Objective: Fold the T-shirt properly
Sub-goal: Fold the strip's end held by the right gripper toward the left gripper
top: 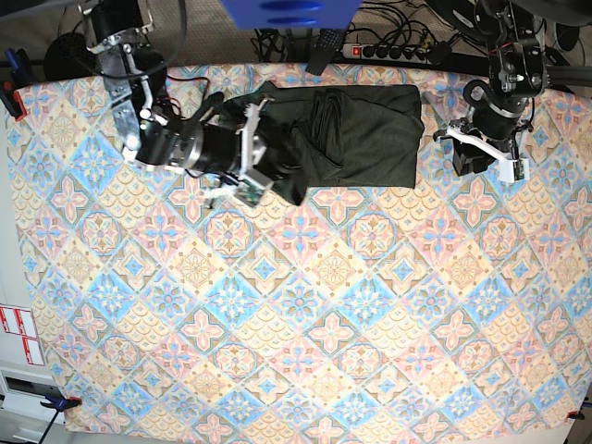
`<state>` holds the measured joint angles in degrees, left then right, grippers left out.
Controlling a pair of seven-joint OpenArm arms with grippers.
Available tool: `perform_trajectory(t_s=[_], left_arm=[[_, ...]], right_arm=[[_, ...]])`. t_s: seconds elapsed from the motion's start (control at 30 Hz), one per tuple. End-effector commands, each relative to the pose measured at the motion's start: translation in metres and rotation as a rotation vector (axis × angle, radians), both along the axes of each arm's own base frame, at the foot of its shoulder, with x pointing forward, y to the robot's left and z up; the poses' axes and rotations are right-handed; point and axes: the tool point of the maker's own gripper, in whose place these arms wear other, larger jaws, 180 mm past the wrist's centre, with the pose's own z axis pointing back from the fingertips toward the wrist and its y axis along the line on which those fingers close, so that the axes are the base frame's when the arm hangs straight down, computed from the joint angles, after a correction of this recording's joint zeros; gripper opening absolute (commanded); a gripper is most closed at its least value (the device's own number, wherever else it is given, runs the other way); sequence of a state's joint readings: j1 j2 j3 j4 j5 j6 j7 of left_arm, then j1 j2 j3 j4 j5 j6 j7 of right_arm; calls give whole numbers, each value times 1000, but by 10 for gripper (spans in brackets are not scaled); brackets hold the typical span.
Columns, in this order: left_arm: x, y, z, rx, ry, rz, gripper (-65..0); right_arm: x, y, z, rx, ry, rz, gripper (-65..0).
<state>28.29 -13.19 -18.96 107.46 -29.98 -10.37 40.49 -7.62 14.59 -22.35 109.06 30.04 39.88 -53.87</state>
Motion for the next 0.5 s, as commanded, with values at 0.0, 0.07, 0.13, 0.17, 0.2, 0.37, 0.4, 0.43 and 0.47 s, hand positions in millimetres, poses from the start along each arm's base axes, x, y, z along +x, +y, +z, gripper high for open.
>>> perform_trajectory(t_s=[0.0,0.07,0.13,0.17,0.2,0.37,0.4,0.43,0.47], left_arm=[[5,2,8,12,-34,-6,-482],[4,3,8,15,-32,-6,-482],[1,9,8,24,-28,8,-482],[0,11,9,27,-28,13,-482],[0,13,9,29,-28,17,-482],[-2,27,13,48,-35,51,-482],[-2,28,13,49,-35,52,-482],[-2,28,13,49,-35,52,-482],[-2,28,13,49,-35,52,-482]], right_arm=[[7,10,19,50,-51,23,-650],[7,21,23,56,-68,63,-650],[7,30,29,60,-88,100,-650],[6,35,30,61,-93,119,-650],[6,41,34,67,-104,139,-650],[6,68,42,52,-169,210,-650],[4,73,41,39,-181,224,-650],[3,79,41,25,-199,243,-650],[2,83,40,12,-211,258,-650]])
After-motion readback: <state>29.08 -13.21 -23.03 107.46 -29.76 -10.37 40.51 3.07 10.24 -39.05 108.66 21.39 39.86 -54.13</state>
